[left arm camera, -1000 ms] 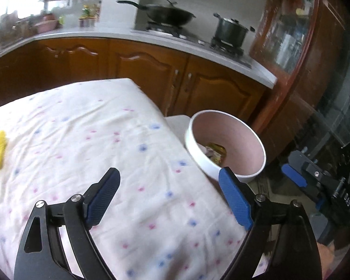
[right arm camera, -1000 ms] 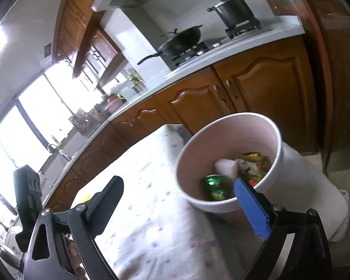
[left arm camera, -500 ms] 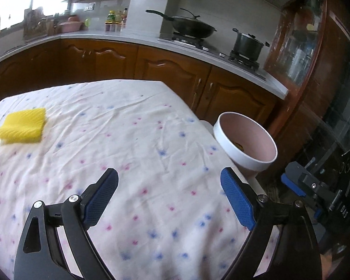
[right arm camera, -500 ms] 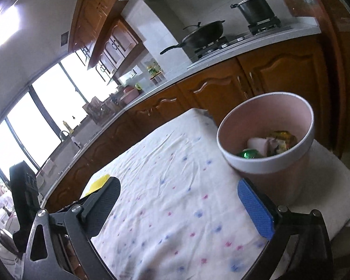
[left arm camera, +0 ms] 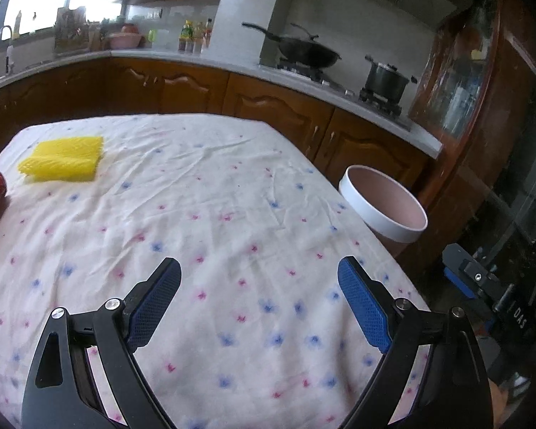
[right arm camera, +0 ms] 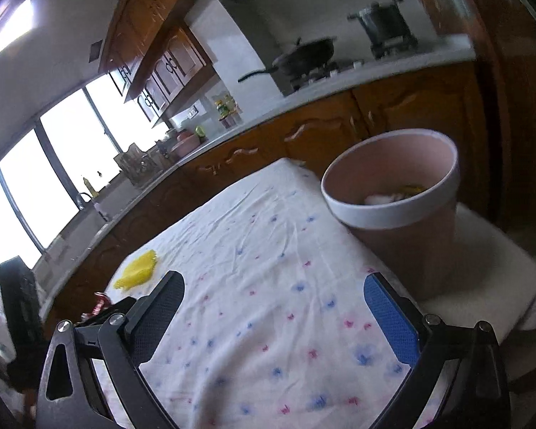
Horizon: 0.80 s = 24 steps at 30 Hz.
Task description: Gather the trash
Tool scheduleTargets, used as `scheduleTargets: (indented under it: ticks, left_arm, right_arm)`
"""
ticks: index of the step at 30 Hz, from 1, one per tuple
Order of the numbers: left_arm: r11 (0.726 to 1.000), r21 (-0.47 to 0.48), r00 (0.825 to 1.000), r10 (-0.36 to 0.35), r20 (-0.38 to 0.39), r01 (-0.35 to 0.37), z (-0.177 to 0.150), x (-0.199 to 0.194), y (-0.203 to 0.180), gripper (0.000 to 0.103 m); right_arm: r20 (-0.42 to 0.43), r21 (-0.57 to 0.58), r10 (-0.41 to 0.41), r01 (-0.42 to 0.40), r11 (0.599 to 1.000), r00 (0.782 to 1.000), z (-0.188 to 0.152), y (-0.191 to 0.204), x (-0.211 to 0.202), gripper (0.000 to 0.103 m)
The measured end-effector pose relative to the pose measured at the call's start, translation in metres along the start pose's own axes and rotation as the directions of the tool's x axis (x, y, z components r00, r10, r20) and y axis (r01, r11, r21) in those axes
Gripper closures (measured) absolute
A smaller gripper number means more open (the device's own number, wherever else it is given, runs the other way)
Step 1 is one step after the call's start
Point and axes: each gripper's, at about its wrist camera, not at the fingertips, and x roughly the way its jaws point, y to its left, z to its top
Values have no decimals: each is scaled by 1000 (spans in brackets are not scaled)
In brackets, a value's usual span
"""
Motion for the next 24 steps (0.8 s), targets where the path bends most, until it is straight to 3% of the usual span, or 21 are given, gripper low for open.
scheduleTargets:
  ticks: [5,8,11,13,19,24]
  left_arm:
    - [995,67,990,59,130,-68,-10,-31,-4,5]
    - [981,101,960,135,244,-164,-7,-55,-11,0]
    - [964,118,925,188,330,-238,-6,-72,-15,0]
    - [964,107,922,197,333,-244,-7,-73,-12,0]
    - [962,45,924,244,296,-268,-26,-62,5,0]
    - [959,37,930,261,258,-280,-44,-56,12,0]
  right_arm:
    - [171,-143,-89,114,983,981,-12,25,-31,0]
    - [282,-236,-115,185,954,953,-10,49,-51,0]
    - [387,-299,-87,214,930,918,-3,72,-71,0]
    - [421,-322,-46,197,926,906,-3,79,-76,0]
    - [331,-264,-50,144,954,942,-24,68,-49,0]
    - [267,-278,-67,143,950,961,-44,65,-35,0]
